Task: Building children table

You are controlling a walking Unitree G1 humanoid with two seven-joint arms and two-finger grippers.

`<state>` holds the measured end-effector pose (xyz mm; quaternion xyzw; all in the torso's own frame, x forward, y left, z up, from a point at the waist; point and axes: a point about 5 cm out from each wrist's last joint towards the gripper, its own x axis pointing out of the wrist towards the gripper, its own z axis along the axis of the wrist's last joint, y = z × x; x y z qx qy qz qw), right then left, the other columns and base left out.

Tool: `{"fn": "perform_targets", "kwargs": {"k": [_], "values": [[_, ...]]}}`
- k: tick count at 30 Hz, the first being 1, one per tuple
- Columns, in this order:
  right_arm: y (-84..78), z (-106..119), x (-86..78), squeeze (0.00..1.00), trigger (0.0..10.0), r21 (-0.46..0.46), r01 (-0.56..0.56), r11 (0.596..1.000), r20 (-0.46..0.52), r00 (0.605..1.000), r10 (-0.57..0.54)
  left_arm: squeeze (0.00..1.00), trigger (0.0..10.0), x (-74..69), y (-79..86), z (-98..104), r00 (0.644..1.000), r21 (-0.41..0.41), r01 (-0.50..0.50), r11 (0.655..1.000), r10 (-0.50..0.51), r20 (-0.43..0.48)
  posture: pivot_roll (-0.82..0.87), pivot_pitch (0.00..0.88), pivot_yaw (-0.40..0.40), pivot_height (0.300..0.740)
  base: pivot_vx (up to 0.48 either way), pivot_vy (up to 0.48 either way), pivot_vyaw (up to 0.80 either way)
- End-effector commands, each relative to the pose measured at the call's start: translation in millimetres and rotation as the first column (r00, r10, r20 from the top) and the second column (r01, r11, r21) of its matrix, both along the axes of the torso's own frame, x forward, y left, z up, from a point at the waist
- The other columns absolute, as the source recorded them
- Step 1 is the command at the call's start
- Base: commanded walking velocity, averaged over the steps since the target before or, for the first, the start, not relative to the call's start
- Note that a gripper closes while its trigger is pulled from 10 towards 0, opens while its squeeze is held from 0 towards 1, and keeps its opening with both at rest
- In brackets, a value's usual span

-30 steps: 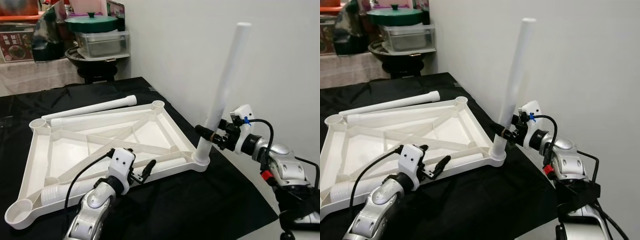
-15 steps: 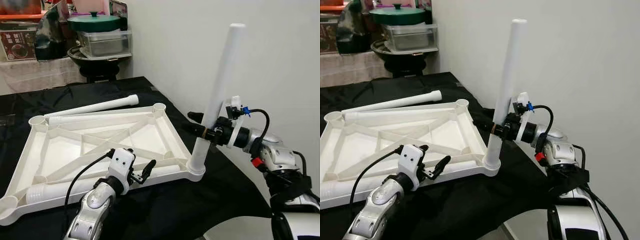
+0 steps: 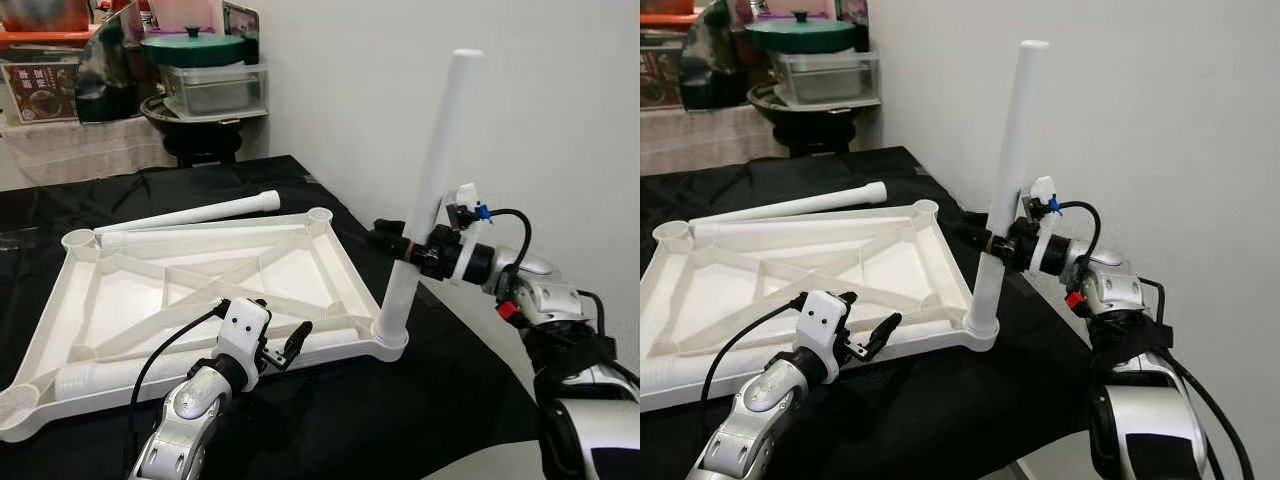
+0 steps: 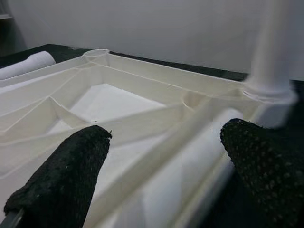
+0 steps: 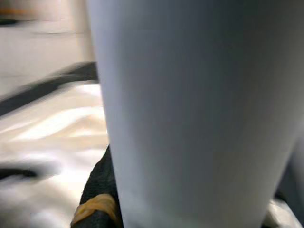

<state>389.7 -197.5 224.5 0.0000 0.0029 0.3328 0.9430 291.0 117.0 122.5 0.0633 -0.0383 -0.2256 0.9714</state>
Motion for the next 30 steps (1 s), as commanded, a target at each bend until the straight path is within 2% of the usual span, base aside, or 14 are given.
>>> {"fn": "perform_targets", "kwargs": {"k": [1, 4, 6, 8, 10, 11, 13, 15, 19, 24, 25, 26, 29, 30], "values": [[-9.0, -18, 5.6, 0.00, 0.0, -0.110, 0.208, 0.972, -0.070, 0.974, -0.217, 0.00, 10.0, -1.7, 1.1, -2, 1.000, 0.011, -0.001, 1.000, 0.001, -0.005, 0.08, 0.000, -0.079, 0.740, 0.000, 0.000, 0.00], [-8.0, -22, 8.3, 0.00, 0.0, -0.130, 0.312, 0.941, -0.061, 0.945, -0.322, 0.00, 10.0, -1.3, 0.7, -2, 1.000, 0.010, 0.000, 1.000, 0.000, -0.005, 0.08, 0.000, -0.076, 0.740, 0.000, 0.000, 0.00], [4.1, -39, 8.3, 0.00, 0.0, -0.071, 0.531, 0.844, -0.100, 0.838, -0.536, 0.00, 10.0, -0.6, -1.7, -1, 1.000, 0.009, 0.004, 1.000, -0.004, -0.004, 0.08, 0.000, -0.075, 0.740, 0.000, 0.000, 0.00], [23.6, -55, -1.9, 0.00, 0.0, 0.038, 0.721, 0.692, -0.192, 0.684, -0.703, 0.00, 10.0, -0.4, -1.6, -1, 1.000, 0.010, 0.005, 1.000, -0.005, -0.005, 0.08, 0.000, -0.076, 0.740, 0.000, 0.000, 0.00], [23.6, -55, -1.9, 0.00, 0.0, 0.038, 0.721, 0.692, -0.192, 0.684, -0.703, 0.00, 10.0, -0.4, -1.6, -1, 1.000, 0.010, 0.005, 1.000, -0.005, -0.005, 0.08, 0.000, -0.076, 0.740, 0.000, 0.000, 0.00], [31.6, -58, -7.4, 0.00, 0.0, 0.053, 0.767, 0.639, -0.222, 0.633, -0.741, 0.00, 10.0, -0.2, -0.9, -2, 1.000, 0.012, 0.002, 1.000, -0.002, -0.007, 0.08, 0.000, -0.070, 0.740, 0.000, 0.000, 0.00], [84.1, -51, -22.9, 0.00, 0.0, 0.120, 0.736, 0.666, -0.249, 0.672, -0.698, 0.00, 10.0, -0.2, -2.1, -2, 1.000, 0.014, 0.006, 1.000, -0.005, -0.009, 0.08, 0.000, -0.064, 0.740, 0.000, 0.000, 0.00], [112.1, -40, -33.2, 0.00, 0.0, 0.164, 0.684, 0.711, -0.239, 0.727, -0.644, 0.00, 10.0, 0.2, -2.9, -2, 1.000, 0.014, 0.010, 1.000, -0.010, -0.009, 0.08, 0.000, -0.065, 0.740, 0.000, 0.000, 0.00], [119.4, -35, -32.5, 0.00, 0.0, 0.158, 0.680, 0.716, -0.220, 0.731, -0.646, 0.00, 10.0, 2.0, -0.9, -1, 1.000, 0.016, 0.008, 1.000, -0.008, -0.006, 0.07, 0.000, -0.067, 0.740, 0.000, 0.000, 0.00], [111.9, -29, -28.9, 0.00, 0.0, 0.126, 0.687, 0.716, -0.188, 0.725, -0.662, 0.00, 10.0, 3.1, 0.6, -1, 1.000, 0.015, -0.002, 1.000, 0.002, -0.003, 0.07, 0.000, -0.069, 0.740, 0.000, 0.000, 0.00], [110.6, -27, -29.5, 0.00, 4.6, 0.097, 0.666, 0.739, -0.166, 0.743, -0.648, 0.00, 10.0, 2.2, -0.4, -1, 1.000, 0.013, -0.001, 1.000, 0.002, -0.005, 0.07, 0.000, -0.069, 0.740, 0.000, 0.000, 0.00], [107.5, -27, -30.1, 0.00, 10.0, 0.087, 0.661, 0.746, -0.171, 0.747, -0.642, 0.00, 10.0, 1.3, -1.3, -2, 1.000, 0.011, 0.000, 1.000, 0.000, -0.007, 0.07, 0.000, -0.068, 0.740, 0.000, 0.000, 0.00], [100.5, -25, -30.6, 0.00, 10.0, 0.088, 0.645, 0.759, -0.174, 0.760, -0.626, 0.00, 10.0, -0.1, -2.4, -3, 1.000, 0.010, 0.003, 1.000, -0.002, -0.010, 0.07, 0.000, -0.068, 0.740, 0.000, 0.000, 0.00], [90.3, -22, -29.3, 0.00, 10.0, 0.107, 0.628, 0.771, -0.147, 0.777, -0.612, 0.00, 10.0, -0.3, -1.9, -4, 1.000, 0.010, 0.003, 1.000, -0.003, -0.012, 0.06, 0.000, -0.066, 0.740, 0.000, 0.000, 0.00]]}}
